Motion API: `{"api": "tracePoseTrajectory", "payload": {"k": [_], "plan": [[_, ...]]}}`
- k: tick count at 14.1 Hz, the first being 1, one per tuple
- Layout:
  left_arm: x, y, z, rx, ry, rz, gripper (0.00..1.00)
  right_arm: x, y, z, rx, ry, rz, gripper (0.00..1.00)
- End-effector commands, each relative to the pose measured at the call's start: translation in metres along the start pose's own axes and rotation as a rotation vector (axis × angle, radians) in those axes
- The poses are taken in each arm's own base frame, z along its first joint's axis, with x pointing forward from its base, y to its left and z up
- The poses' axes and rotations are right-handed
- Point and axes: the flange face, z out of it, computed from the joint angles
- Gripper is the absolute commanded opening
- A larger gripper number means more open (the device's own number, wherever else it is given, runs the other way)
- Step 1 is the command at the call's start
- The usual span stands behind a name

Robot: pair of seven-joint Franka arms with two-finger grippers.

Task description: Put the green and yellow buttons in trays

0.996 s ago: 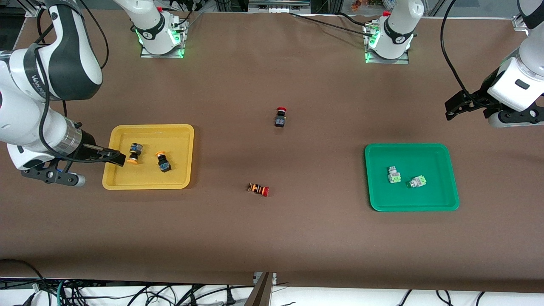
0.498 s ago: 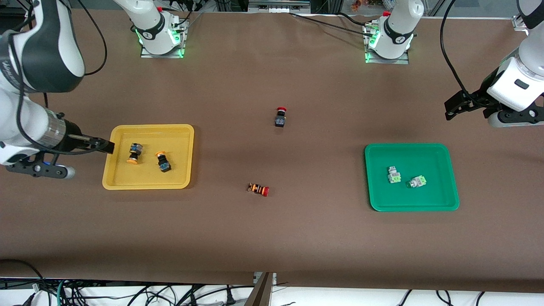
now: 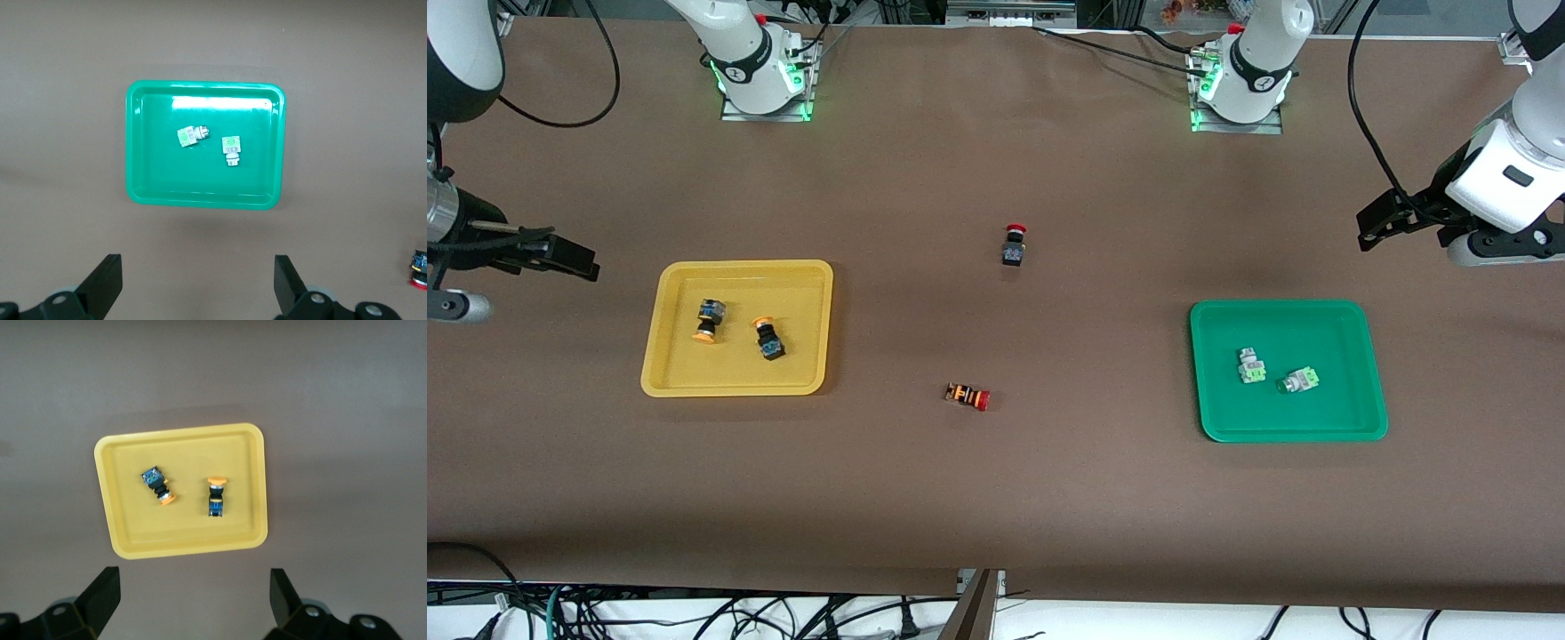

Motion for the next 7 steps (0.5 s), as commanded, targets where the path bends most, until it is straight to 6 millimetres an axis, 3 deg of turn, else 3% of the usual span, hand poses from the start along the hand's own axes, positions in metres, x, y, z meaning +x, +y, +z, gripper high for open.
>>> {"api": "tracePoseTrajectory", "payload": {"k": [1,7], "plan": [[0.002,0.002,-0.005,-0.009,-0.01,0.007,1.0,-0.016,0.001,0.011,0.008,0.013,-0.008,0.99],[0.001,0.001,-0.005,-0.008,-0.013,0.007,1.0,-0.027,0.025,0.005,0.007,-0.028,-0.04,0.99]]}}
